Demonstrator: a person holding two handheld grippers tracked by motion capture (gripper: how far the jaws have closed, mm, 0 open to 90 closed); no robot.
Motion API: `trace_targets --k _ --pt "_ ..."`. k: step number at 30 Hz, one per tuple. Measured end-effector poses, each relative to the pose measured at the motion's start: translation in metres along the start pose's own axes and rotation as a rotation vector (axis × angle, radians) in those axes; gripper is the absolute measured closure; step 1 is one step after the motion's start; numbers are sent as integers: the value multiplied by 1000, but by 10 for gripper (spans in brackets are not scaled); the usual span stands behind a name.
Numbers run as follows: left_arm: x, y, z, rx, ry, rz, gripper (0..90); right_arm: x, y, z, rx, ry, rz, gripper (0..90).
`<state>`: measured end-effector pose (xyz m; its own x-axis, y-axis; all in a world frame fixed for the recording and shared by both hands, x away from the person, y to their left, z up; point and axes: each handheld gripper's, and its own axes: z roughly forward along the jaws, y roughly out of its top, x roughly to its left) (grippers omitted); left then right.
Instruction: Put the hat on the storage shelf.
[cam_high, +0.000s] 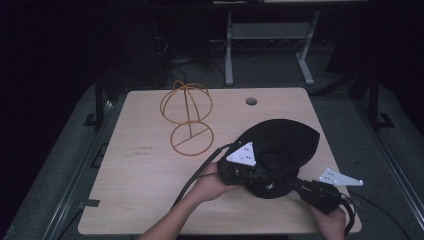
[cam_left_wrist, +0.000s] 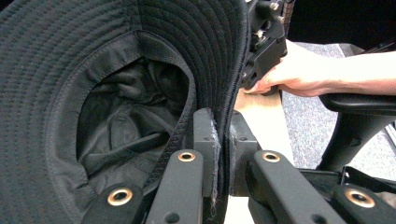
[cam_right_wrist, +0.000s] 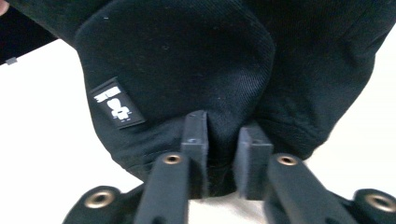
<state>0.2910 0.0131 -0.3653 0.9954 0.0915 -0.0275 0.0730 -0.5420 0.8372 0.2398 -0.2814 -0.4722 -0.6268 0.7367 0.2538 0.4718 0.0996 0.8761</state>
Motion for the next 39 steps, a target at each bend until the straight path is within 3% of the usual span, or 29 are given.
trace_targets --k 2,5,10,14,18,28,39 --pt "1 -1 -3 -2 6 1 849 3 1 -2 -8 1 -29 839" --pt "1 -2 -6 -5 13 0 844 6 3 -3 -8 1 -45 853" --pt "0 -7 -15 5 45 -2 763 11 6 -6 -26 3 -73 858" --pt "-2 -11 -26 5 68 -20 587 14 8 -7 -24 -12 -93 859" --pt "-1 -13 -35 -6 77 -32 526 15 10 -10 -29 -20 -102 860" --pt "-4 -27 -61 -13 132 -53 443 18 20 -11 -32 -35 -133 864" --pt "-6 -61 -87 -34 195 -109 391 17 38 -23 -62 -25 -124 871"
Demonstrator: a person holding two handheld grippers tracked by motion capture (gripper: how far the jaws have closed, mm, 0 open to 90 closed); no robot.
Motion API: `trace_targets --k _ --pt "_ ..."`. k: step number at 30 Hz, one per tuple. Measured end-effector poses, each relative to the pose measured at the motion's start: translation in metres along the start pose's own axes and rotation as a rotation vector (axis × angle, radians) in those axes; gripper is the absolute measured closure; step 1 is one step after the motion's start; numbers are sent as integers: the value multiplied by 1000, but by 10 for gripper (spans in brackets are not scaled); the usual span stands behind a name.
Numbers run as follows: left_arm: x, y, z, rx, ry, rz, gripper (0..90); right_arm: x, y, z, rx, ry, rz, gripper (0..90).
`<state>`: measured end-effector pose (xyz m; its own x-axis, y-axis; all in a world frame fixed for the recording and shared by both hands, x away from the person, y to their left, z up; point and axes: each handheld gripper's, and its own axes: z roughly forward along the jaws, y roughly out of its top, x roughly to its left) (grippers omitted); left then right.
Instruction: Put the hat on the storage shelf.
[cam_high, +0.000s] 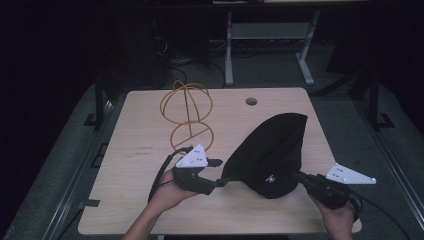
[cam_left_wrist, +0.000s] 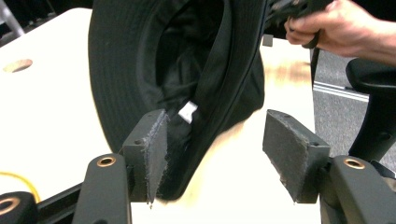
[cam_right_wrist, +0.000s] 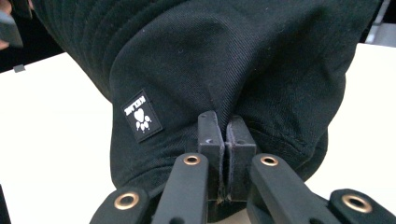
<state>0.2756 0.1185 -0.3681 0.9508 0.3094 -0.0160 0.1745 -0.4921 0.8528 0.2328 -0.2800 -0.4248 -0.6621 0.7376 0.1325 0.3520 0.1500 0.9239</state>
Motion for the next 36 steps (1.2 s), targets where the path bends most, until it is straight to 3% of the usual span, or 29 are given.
trace_targets --k 4,15,19,21,25,28,36 --pt "3 -20 -6 -3 23 -40 388 -1 13 -8 -9 -7 -12 873" --pt "10 -49 -18 -25 92 -74 373 4 47 -22 -33 -36 -73 873" --pt "12 -63 -19 3 95 -109 343 6 59 -24 -38 -45 -94 873" --pt "12 -68 -19 27 116 -106 322 7 64 -25 -45 -49 -106 873" --pt "14 -70 -19 16 136 -117 287 9 70 -28 -68 -50 -111 873" --pt "13 -72 -20 10 141 -102 283 9 75 -29 -93 -48 -114 872" --pt "13 -74 -18 3 153 -100 279 7 88 -26 -102 -41 -129 872"
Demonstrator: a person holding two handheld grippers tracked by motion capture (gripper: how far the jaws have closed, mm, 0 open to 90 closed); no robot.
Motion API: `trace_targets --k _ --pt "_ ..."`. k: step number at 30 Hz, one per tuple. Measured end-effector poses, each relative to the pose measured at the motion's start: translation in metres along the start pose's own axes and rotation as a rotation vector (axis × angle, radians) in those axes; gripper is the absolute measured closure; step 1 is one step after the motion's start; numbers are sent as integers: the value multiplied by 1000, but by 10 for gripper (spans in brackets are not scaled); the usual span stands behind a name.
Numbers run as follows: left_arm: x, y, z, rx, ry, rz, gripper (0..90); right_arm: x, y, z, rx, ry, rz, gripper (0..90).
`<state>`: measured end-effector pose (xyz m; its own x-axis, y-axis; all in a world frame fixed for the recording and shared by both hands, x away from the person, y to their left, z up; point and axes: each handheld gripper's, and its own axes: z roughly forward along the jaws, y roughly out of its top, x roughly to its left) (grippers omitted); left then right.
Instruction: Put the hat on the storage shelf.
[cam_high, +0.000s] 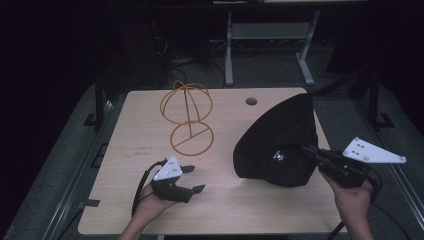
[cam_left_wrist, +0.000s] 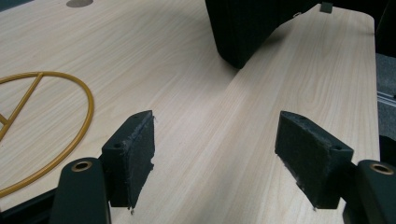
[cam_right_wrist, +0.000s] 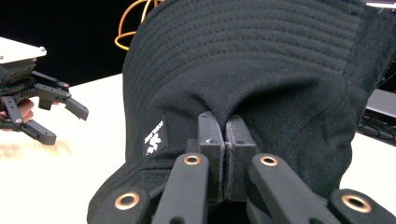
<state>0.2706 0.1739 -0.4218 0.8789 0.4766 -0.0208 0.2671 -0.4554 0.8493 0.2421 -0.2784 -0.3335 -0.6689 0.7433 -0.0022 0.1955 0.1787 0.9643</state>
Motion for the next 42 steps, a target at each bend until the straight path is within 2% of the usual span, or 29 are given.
trace_targets --k 9,14,19,26,33,36,39,42 --pt "0 -2 3 10 -2 -1 270 -1 23 7 -26 8 -27 872" --pt "1 -3 1 20 -2 18 268 0 34 13 -21 16 -39 872" --pt "2 -5 2 5 6 3 268 0 43 19 -17 31 -51 872" --pt "4 -7 3 9 16 5 263 -3 57 28 -15 55 -45 872" --pt "6 -8 0 12 22 -4 263 -1 71 36 -11 67 -64 872" --pt "7 -9 0 2 27 -5 263 0 79 42 -13 88 -68 872" --pt "7 -9 0 0 24 -14 264 0 85 48 -19 106 -56 872" --pt "8 -10 2 6 24 -6 264 0 91 55 -24 121 -46 872"
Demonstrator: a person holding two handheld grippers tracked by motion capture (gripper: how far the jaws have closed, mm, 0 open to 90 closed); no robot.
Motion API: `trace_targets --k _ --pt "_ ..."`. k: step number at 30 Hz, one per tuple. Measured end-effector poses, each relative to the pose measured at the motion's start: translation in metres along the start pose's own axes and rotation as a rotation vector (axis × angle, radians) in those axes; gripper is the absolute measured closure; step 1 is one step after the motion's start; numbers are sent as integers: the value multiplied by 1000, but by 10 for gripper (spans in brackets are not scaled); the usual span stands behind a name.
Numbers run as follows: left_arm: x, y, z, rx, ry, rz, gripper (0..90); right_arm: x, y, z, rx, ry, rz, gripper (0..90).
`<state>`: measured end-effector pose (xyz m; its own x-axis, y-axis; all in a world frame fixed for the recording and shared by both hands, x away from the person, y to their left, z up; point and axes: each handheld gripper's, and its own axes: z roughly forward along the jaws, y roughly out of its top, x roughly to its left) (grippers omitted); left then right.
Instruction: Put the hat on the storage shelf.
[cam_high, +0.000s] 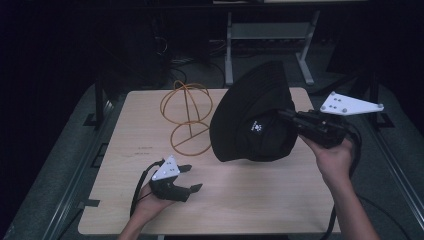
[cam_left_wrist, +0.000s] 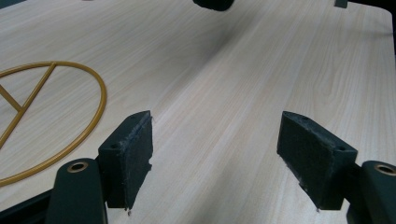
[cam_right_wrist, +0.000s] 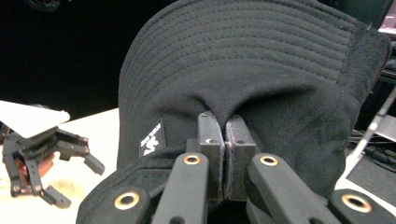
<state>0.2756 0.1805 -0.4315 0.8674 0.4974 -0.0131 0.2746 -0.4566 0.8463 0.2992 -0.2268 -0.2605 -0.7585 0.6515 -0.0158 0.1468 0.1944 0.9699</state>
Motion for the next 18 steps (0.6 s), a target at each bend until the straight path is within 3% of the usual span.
trace_targets --k 18 --pt "2 -4 1 8 11 10 266 -2 32 39 0 48 -7 871"
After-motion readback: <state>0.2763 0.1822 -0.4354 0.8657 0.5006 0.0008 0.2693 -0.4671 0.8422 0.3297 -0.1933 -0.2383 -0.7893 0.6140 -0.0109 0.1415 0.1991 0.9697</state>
